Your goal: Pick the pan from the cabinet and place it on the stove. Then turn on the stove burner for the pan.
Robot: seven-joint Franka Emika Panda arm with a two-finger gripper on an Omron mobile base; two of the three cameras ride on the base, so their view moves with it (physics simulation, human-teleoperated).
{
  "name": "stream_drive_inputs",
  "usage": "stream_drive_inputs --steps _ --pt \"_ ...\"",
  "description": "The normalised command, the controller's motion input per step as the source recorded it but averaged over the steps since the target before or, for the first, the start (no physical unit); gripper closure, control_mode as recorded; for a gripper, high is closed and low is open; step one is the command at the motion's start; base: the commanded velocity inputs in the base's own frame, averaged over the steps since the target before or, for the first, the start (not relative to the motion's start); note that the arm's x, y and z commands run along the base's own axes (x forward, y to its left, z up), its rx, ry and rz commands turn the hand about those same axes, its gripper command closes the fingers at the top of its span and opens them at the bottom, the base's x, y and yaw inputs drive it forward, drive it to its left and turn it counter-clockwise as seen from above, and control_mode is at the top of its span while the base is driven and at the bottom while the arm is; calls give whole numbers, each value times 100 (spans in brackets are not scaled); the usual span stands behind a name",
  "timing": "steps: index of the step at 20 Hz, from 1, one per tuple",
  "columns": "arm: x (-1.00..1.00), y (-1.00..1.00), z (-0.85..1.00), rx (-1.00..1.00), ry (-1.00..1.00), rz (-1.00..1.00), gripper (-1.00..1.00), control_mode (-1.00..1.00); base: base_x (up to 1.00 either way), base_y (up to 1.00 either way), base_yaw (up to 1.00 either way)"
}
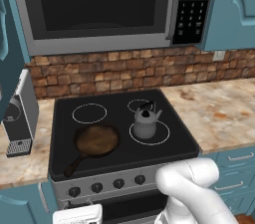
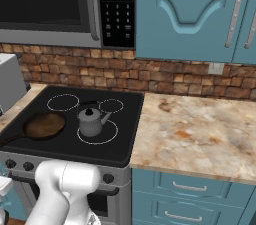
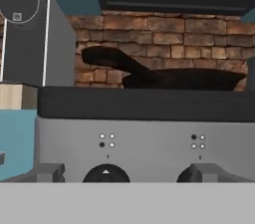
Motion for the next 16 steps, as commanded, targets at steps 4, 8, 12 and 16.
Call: stream_drive_inputs --steps 4,8,12,16 --pt "6 1 -8 -1 0 0 -100 -100 0 0 0" --pt "4 0 -7 0 0 0 -100 -100 0 0 0" --pt "8 4 -7 -1 1 0 -100 -100 0 0 0" --pt "13 5 -8 -2 1 0 -100 -100 0 0 0"
